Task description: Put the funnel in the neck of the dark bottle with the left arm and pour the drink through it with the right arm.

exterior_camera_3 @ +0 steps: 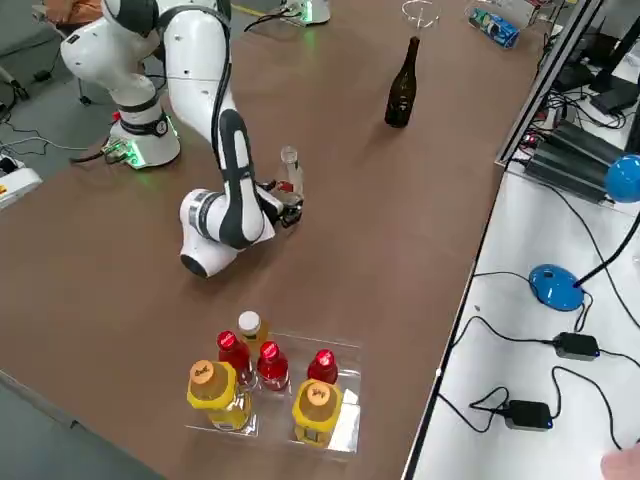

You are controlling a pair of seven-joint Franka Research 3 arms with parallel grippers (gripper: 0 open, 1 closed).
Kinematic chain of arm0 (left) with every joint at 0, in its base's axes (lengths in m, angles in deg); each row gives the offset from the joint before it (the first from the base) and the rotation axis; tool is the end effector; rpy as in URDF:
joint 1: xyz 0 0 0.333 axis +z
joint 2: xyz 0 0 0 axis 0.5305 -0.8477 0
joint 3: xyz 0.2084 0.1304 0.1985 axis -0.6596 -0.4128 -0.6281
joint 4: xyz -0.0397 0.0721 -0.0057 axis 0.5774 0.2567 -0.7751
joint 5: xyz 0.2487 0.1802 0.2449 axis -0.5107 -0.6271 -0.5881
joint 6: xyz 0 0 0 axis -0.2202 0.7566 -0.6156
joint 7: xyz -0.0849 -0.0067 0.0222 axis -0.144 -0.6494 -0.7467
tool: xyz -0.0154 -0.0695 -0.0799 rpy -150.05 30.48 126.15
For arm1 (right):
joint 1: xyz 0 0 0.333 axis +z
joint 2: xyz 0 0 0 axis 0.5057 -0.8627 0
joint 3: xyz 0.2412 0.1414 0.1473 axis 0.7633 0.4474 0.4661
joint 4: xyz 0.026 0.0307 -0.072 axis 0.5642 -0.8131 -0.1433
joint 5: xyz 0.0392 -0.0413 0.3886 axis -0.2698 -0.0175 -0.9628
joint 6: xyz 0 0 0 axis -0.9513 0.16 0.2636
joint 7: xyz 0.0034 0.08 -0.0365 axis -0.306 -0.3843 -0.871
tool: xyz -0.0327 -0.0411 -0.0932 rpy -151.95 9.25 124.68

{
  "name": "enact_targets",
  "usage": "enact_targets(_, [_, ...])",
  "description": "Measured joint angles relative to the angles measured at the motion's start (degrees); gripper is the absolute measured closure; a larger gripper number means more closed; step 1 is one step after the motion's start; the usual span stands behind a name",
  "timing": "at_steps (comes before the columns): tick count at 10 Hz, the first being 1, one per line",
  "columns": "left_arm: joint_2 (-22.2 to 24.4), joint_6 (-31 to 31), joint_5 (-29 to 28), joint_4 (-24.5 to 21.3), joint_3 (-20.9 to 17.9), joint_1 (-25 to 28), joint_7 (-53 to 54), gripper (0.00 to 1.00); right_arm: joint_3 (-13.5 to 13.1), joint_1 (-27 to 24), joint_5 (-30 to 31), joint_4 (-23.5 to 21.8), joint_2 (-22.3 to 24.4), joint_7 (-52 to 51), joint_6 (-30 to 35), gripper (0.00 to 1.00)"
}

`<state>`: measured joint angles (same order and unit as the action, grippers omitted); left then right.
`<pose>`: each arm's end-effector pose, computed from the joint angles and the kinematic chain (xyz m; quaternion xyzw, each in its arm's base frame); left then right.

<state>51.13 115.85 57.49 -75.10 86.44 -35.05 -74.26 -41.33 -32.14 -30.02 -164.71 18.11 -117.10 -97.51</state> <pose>0.5574 -0.0451 0.6270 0.9996 -0.0193 0.0218 0.0054 0.4620 -0.1775 0.1111 -0.6188 -0.4818 -0.4324 0.4451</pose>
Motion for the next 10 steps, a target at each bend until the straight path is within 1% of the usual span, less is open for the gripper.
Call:
enact_targets(1, [0.00,0.00,0.00,0.05,-0.03,0.03,0.00,0.03,-1.34,0.51,0.48,0.15,0.05,0.05,0.03,0.00])
enact_targets(3, [0.00,0.00,0.00,0.07,-0.04,0.03,0.00,0.03,-4.61,1.68,3.45,0.44,0.85,2.23,0.18,0.00])
enact_targets(5, [-0.01,0.00,0.00,0.10,-0.06,0.05,0.00,0.03,-6.40,2.28,7.57,1.63,4.33,8.73,-0.33,0.00])
enact_targets(7, [-0.02,0.00,0.00,0.12,-0.10,0.15,0.04,0.03,-7.37,2.98,12.55,2.57,10.29,18.57,-3.27,0.00])
enact_targets(10, [-0.03,0.00,0.00,0.14,-0.14,0.48,0.11,0.03,-7.34,4.00,21.54,2.94,21.68,36.96,-9.20,0.00])
